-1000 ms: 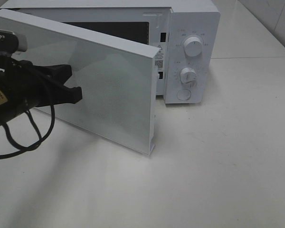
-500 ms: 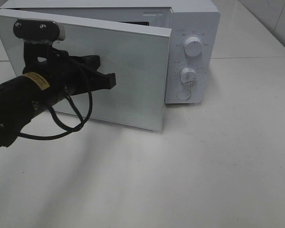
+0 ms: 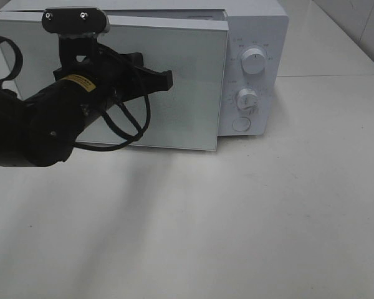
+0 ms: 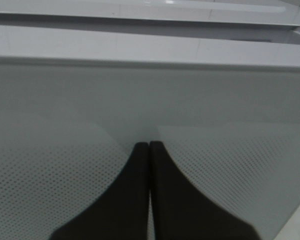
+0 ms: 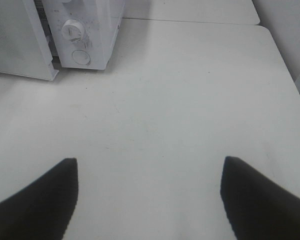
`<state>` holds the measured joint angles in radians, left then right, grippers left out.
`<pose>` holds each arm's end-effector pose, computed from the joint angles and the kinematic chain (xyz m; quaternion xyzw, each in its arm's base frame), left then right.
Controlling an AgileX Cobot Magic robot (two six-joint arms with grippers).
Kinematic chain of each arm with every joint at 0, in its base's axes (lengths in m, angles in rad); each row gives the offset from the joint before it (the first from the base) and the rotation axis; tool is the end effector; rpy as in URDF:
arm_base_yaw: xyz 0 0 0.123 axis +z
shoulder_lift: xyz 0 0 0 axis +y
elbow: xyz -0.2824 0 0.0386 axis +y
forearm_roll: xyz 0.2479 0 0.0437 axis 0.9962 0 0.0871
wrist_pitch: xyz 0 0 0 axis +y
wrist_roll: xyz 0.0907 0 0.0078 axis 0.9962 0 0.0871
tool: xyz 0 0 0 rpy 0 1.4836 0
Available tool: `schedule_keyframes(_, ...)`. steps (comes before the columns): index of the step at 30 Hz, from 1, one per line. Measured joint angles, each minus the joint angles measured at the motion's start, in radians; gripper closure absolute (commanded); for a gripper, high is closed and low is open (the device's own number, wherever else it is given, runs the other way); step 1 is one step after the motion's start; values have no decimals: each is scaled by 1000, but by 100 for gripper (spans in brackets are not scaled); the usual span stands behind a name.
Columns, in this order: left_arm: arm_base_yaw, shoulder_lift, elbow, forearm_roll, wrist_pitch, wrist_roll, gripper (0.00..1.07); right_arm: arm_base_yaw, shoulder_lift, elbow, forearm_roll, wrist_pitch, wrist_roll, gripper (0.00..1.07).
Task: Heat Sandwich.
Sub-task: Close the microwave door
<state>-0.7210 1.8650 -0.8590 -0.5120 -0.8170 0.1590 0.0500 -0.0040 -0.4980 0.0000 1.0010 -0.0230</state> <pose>0.3010 -0.2213 0.1815 0.0775 0.7571 -0.1598 0.6287 -0.0029 -0.0001 0.2815 -0.0305 0.8362 0.0074 0.5476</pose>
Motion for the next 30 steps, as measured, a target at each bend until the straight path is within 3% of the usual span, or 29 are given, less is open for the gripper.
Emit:
schedule_keyframes(18, -17, 108, -166, -6, 98, 7, 107, 0, 0, 0, 0, 0, 0, 32)
schedule_keyframes(30, 10, 135, -241, 28, 216, 51, 107, 0, 0, 0, 0, 0, 0, 32)
